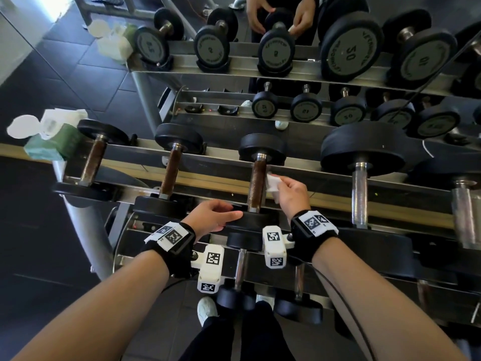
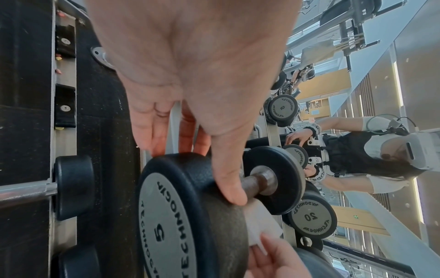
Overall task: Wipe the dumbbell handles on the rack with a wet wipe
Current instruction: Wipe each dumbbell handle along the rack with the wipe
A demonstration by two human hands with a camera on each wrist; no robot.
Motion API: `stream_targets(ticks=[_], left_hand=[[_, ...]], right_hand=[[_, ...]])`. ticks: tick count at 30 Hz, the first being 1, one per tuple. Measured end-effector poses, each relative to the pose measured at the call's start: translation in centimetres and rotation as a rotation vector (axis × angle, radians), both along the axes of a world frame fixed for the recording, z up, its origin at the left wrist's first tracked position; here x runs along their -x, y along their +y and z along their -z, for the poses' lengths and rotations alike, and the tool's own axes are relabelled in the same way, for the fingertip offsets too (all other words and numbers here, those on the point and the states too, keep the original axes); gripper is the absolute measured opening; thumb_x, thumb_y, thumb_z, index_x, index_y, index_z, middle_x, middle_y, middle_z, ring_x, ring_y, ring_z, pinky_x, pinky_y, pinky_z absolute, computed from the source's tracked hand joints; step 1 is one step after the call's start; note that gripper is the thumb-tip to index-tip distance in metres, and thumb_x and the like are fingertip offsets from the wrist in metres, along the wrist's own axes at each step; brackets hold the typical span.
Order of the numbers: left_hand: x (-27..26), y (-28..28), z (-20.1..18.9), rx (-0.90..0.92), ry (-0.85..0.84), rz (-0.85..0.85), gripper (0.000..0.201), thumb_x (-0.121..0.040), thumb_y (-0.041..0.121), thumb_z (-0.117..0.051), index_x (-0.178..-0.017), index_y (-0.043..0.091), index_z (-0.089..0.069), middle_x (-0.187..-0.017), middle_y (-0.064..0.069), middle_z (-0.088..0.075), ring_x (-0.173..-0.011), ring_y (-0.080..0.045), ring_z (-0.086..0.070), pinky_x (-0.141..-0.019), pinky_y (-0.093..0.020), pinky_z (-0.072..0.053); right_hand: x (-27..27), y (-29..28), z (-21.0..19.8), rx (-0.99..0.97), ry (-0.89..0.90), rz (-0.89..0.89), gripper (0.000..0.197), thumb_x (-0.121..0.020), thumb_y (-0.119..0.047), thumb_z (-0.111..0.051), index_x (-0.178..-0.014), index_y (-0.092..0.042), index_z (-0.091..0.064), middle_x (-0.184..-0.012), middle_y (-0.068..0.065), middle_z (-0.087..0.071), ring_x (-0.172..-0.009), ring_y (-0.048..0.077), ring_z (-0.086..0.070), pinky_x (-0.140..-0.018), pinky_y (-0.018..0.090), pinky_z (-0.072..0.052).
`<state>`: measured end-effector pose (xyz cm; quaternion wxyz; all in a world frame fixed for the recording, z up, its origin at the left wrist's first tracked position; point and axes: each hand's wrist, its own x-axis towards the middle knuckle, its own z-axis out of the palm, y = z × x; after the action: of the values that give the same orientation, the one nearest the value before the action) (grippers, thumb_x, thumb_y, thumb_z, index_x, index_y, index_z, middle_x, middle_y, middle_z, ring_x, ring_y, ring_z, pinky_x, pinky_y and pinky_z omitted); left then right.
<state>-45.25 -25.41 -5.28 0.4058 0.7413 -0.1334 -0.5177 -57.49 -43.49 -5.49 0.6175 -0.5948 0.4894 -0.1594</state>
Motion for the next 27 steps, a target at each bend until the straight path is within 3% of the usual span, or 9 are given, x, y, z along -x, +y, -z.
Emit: stream_targets(ticks=[2, 6, 11, 14, 16, 19, 21, 24, 27], left_hand=[[0.0, 0.1, 0.2, -0.003, 0.000, -0.004, 0.041, -0.076, 0.040, -0.081, -0.110, 0.023, -0.067, -0.110, -0.004, -0.070, -0.104, -0.019, -0.067, -0.094, -0.034, -0.055], [0.1, 0.3, 0.4, 0.006, -0.002, -0.014, 0.043, -0.074, 0.043, -0.082, -0.110, 0.024, -0.066, -0.110, -0.002, -0.071, -0.102, -0.017, -0.068, -0.095, -0.035, -0.055], [0.2, 0.3, 0.6, 0.016, -0.008, -0.003, 0.043, -0.075, 0.045, -0.081, -0.109, 0.026, -0.066, -0.108, -0.001, -0.072, -0.102, -0.017, -0.069, -0.096, -0.038, -0.054], [0.1, 0.4, 0.6, 0.014, -0.017, 0.012, 0.043, -0.075, 0.046, -0.081, -0.110, 0.027, -0.066, -0.108, 0.001, -0.072, -0.101, -0.016, -0.069, -0.095, -0.038, -0.054], [0.1, 0.3, 0.7, 0.014, -0.019, 0.016, 0.043, -0.075, 0.047, -0.080, -0.110, 0.027, -0.066, -0.108, 0.001, -0.072, -0.101, -0.016, -0.069, -0.095, -0.037, -0.055], [0.1, 0.3, 0.7, 0.013, -0.034, 0.017, 0.043, -0.076, 0.047, -0.080, -0.111, 0.026, -0.066, -0.108, 0.001, -0.071, -0.100, -0.015, -0.068, -0.093, -0.035, -0.055], [0.2, 0.3, 0.7, 0.012, -0.032, 0.017, 0.043, -0.076, 0.045, -0.080, -0.112, 0.025, -0.066, -0.108, 0.001, -0.071, -0.100, -0.016, -0.068, -0.092, -0.035, -0.055], [0.1, 0.3, 0.6, 0.015, -0.013, 0.018, 0.042, -0.077, 0.044, -0.080, -0.112, 0.025, -0.066, -0.108, 0.000, -0.071, -0.100, -0.015, -0.068, -0.091, -0.033, -0.055], [0.0, 0.3, 0.6, 0.017, -0.007, 0.018, 0.042, -0.076, 0.044, -0.080, -0.111, 0.026, -0.066, -0.109, 0.001, -0.071, -0.101, -0.014, -0.068, -0.093, -0.033, -0.055]], right_hand=[[-1.3, -0.1, -0.1, -0.022, -0.026, 0.041, 0.031, -0.093, -0.021, -0.055, -0.073, -0.036, -0.074, -0.085, -0.009, -0.074, -0.091, 0.022, -0.069, -0.085, 0.039, -0.056], [-2.5, -0.4, 0.1, -0.075, -0.077, 0.010, 0.024, -0.091, -0.017, -0.063, -0.073, -0.025, -0.076, -0.092, 0.016, -0.074, -0.092, 0.035, -0.068, -0.095, 0.053, -0.053], [-3.0, -0.9, 0.4, -0.117, -0.050, 0.041, 0.022, -0.097, -0.017, -0.059, -0.080, -0.022, -0.072, -0.099, 0.012, -0.074, -0.102, 0.035, -0.069, -0.099, 0.054, -0.051], [-3.2, -0.5, 0.4, -0.123, -0.041, 0.036, 0.021, -0.101, -0.017, -0.053, -0.106, -0.021, -0.073, -0.109, 0.004, -0.072, -0.107, 0.026, -0.067, -0.104, 0.047, -0.049], [-2.4, 0.2, 0.7, -0.085, -0.052, 0.007, 0.027, -0.101, -0.016, -0.051, -0.119, -0.023, -0.070, -0.111, -0.007, -0.072, -0.106, 0.013, -0.066, -0.101, 0.033, -0.049], [0.0, 1.6, 0.9, 0.035, -0.039, -0.113, 0.026, -0.100, -0.018, -0.054, -0.110, -0.034, -0.072, -0.088, -0.028, -0.070, -0.085, -0.008, -0.065, -0.075, 0.004, -0.045], [1.2, 1.8, 0.6, 0.057, -0.021, -0.200, 0.028, -0.098, -0.014, -0.057, -0.098, -0.036, -0.075, -0.082, -0.027, -0.069, -0.079, -0.009, -0.063, -0.070, 0.001, -0.043], [0.9, -0.1, 0.1, -0.017, -0.011, -0.149, 0.042, -0.095, -0.004, -0.056, -0.071, -0.032, -0.076, -0.079, -0.011, -0.073, -0.072, 0.005, -0.067, -0.061, 0.013, -0.050], [-1.2, -1.8, 0.1, -0.068, 0.002, -0.005, 0.035, -0.099, -0.004, -0.047, -0.094, -0.024, -0.075, -0.104, 0.006, -0.072, -0.097, 0.024, -0.067, -0.086, 0.034, -0.055]])
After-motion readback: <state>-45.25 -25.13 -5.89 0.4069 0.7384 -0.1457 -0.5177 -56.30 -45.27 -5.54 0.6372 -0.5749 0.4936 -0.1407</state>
